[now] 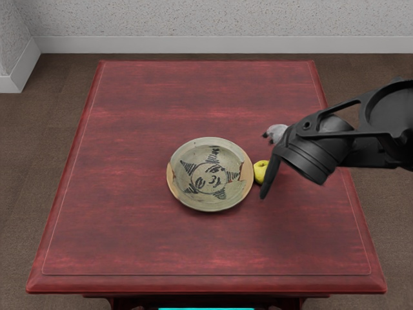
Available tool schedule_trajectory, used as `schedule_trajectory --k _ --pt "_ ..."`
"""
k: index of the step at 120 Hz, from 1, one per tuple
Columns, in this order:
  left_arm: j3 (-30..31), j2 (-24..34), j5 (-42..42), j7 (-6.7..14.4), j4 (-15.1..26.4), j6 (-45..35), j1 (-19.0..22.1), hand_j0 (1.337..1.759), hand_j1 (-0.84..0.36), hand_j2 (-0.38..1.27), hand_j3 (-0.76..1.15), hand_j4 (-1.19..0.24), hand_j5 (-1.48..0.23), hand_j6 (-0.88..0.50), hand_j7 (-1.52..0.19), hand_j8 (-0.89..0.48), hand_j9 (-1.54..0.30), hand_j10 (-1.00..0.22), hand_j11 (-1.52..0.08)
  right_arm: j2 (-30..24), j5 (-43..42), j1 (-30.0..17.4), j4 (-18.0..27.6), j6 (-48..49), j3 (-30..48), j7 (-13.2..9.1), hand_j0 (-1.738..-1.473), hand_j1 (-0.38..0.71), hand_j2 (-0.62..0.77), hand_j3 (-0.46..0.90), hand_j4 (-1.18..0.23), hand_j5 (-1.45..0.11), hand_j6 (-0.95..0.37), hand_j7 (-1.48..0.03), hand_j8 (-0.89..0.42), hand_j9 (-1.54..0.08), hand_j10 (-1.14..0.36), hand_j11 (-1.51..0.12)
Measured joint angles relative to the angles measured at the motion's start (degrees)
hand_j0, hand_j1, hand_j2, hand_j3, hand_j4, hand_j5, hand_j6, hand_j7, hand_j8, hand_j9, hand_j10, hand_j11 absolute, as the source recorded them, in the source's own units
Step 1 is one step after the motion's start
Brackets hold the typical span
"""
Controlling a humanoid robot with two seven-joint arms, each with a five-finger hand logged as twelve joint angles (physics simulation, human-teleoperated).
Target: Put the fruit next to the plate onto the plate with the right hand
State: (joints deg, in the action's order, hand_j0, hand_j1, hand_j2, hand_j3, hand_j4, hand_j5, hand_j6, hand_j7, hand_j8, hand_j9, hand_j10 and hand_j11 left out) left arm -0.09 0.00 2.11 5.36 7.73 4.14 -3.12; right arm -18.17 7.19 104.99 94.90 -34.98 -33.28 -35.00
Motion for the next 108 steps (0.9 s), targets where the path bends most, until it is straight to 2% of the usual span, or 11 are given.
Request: schedule_trajectory --k 28,74,97,108 --pt "0.0 0.0 0.0 0.0 0.0 0.0 0.0 1.658 0.07 0.05 0.00 -0.23 -0.30 -0.23 -0.30 -0.23 -0.30 -0.23 -0.30 3.4 0.1 -4.1 -6.4 0.0 -1.5 0.0 -1.658 -0.27 -0.01 0.00 -0.06 -0.08 -0.06 -0.08 -0.06 -0.08 -0.06 -0.08" --pt "0.0 0.0 0.0 0.0 0.0 0.0 0.0 1.658 0.07 0.05 0.00 -0.23 -0.30 -0.23 -0.30 -0.23 -0.30 -0.23 -0.30 5.3 0.1 -5.5 -5.7 0.0 -1.4 0.0 -1.658 -0.25 -0.02 0.00 -0.08 -0.10 -0.08 -0.10 -0.08 -0.10 -0.08 -0.10" --pt "0.0 0.0 0.0 0.0 0.0 0.0 0.0 1.658 0.07 0.05 0.00 -0.23 -0.30 -0.23 -0.30 -0.23 -0.30 -0.23 -0.30 7.8 0.1 -6.1 -9.3 0.0 -1.9 0.0 -1.658 -0.26 -0.01 0.00 -0.07 -0.10 -0.08 -0.10 -0.08 -0.10 -0.07 -0.10" --pt "0.0 0.0 0.0 0.0 0.0 0.0 0.0 1.658 0.07 0.05 0.00 -0.23 -0.30 -0.23 -0.30 -0.23 -0.30 -0.23 -0.30 8.8 0.1 -5.8 -10.5 0.0 -3.2 0.0 -1.658 -0.22 -0.02 0.00 -0.11 -0.14 -0.11 -0.14 -0.11 -0.14 -0.11 -0.14"
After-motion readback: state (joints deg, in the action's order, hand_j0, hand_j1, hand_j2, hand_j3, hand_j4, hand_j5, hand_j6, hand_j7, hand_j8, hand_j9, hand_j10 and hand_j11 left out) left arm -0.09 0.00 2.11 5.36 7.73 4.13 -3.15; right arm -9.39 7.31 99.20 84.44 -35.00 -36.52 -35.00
